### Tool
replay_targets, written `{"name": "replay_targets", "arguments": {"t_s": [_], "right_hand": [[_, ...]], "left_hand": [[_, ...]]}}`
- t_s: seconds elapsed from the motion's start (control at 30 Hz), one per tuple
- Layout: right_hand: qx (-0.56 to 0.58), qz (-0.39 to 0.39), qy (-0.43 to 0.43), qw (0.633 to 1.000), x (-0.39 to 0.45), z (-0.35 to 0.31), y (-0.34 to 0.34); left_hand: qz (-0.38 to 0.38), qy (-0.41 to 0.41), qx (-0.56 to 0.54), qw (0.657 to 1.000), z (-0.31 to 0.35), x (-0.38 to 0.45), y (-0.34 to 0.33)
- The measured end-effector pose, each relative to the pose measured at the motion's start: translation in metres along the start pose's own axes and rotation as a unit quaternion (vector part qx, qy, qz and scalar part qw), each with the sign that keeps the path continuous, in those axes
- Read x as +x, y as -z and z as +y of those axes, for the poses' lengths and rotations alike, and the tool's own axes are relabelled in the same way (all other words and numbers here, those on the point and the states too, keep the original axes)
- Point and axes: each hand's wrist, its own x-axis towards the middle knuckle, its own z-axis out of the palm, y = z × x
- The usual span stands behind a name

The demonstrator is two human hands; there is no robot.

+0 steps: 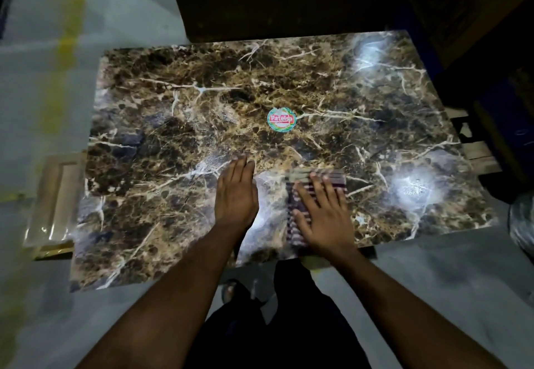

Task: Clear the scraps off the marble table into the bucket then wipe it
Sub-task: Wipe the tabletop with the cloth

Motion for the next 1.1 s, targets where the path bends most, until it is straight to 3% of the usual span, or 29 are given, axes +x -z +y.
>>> {"name": "replay_targets", "arguments": {"t_s": [0.13, 0.3, 0.4, 0.5, 0.67, 0.73, 0.83, 1.0, 1.1], "right_hand": [[0.023, 0.009, -0.060, 0.998, 0.064, -0.023, 0.009], [0.017, -0.003, 0.050, 0.999, 0.037, 0.003, 0.004], [0.013, 0.013, 0.001, 1.000, 0.071, 0.031, 0.010], [0.036, 0.030, -0.034, 0.998, 0.129, 0.004, 0.016], [0.011, 0.008, 0.086, 0.996, 0.133, 0.030, 0.017], [0.006, 0.017, 0.054, 0.998, 0.156, 0.051, 0.022], [0.029, 0.012, 0.000, 1.000, 0.211, 0.033, 0.035], [0.020, -0.011, 0.085, 0.996, 0.217, 0.041, 0.037], [0.024, 0.009, 0.009, 1.000, 0.254, 0.063, 0.044]], "left_hand": [[0.002, 0.012, 0.016, 1.000, 0.008, 0.017, -0.001], [0.003, 0.015, 0.012, 1.000, 0.017, 0.049, -0.004], [0.013, 0.017, 0.012, 1.000, 0.022, 0.066, -0.005], [0.002, 0.017, 0.012, 1.000, 0.027, 0.087, -0.008], [0.001, 0.030, 0.022, 0.999, 0.031, 0.122, -0.008], [-0.001, 0.024, 0.034, 0.999, 0.032, 0.129, -0.008], [-0.005, 0.016, 0.038, 0.999, 0.039, 0.145, -0.007], [-0.003, 0.043, 0.038, 0.998, 0.046, 0.176, -0.006], [0.000, 0.041, 0.046, 0.998, 0.047, 0.191, -0.008]]}}
